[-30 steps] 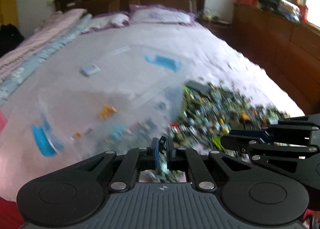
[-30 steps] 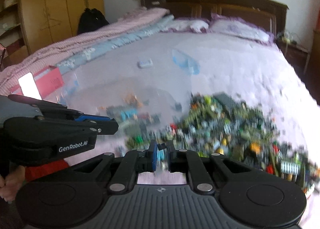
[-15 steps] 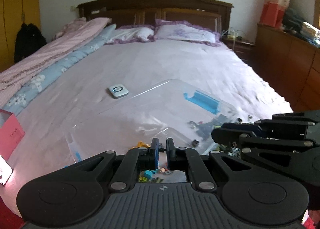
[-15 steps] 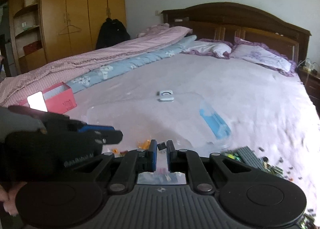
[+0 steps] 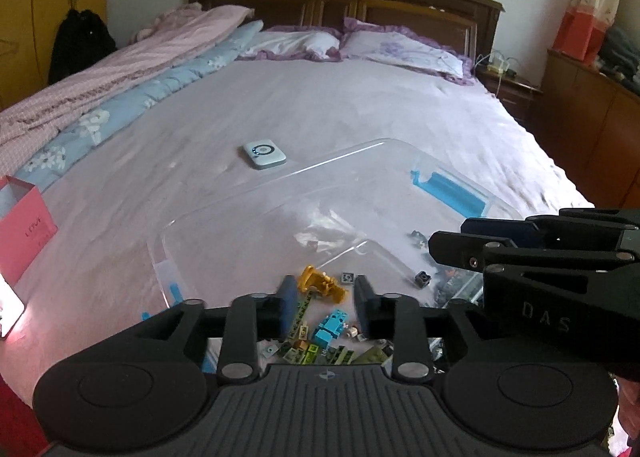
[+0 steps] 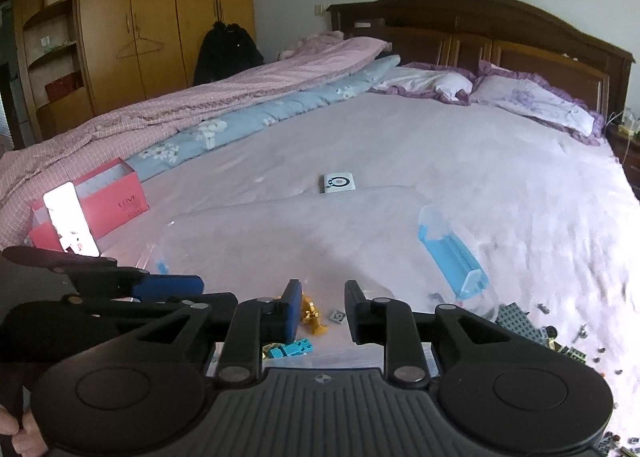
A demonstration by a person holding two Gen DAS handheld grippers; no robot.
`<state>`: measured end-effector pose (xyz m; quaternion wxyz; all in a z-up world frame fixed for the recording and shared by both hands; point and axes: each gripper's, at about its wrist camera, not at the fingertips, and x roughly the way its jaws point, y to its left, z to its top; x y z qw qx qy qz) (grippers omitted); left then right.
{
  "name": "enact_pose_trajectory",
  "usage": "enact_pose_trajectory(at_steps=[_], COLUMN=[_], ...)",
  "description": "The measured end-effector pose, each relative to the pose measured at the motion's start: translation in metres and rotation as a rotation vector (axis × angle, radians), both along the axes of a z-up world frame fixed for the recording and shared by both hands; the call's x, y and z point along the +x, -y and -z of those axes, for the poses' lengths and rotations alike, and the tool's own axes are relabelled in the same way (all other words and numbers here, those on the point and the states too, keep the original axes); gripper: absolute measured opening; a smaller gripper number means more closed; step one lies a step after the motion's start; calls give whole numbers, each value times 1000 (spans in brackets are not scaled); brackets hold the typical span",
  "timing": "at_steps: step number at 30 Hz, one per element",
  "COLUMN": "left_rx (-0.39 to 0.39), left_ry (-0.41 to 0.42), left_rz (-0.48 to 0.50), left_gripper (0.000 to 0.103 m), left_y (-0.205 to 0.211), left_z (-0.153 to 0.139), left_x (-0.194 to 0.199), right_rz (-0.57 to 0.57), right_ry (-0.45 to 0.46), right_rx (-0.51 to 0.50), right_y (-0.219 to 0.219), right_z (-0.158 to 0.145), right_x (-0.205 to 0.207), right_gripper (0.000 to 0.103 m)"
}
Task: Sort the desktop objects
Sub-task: 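Carry both pieces over the clear bin and open both tools to drop them, then bring both open tools back beside the Lego pile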
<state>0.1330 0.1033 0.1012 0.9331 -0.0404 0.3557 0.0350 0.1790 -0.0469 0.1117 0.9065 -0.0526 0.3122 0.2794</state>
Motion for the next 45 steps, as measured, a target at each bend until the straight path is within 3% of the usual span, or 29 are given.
enact_pose_trajectory(at_steps=[8, 13, 15, 23, 36, 45], left_rx=[11, 17, 23, 48, 84, 94], left_ry=[-4, -13, -16, -34, -67, -106], left_rz=[-28, -32, -30, -18, -2, 22], left_gripper=[65, 72, 73, 78, 95, 96], left_y=[10, 17, 21, 34, 54, 68], left_z=[-6, -8, -8, -4, 3, 13], left_x=[-12, -22, -27, -44, -72, -82], right_rz=[51, 90, 107, 144, 194, 239], right_ry=[-24, -57, -68, -125, -167, -179], right_rx=[-11, -18, -18, -8, -23, -26], right_y=[23, 37, 43, 61, 82, 99], right_z=[-1, 7, 11, 31, 47, 54], right_x=[-21, -37, -44, -65, -87, -99], right_gripper=[37, 47, 52, 54, 65, 67])
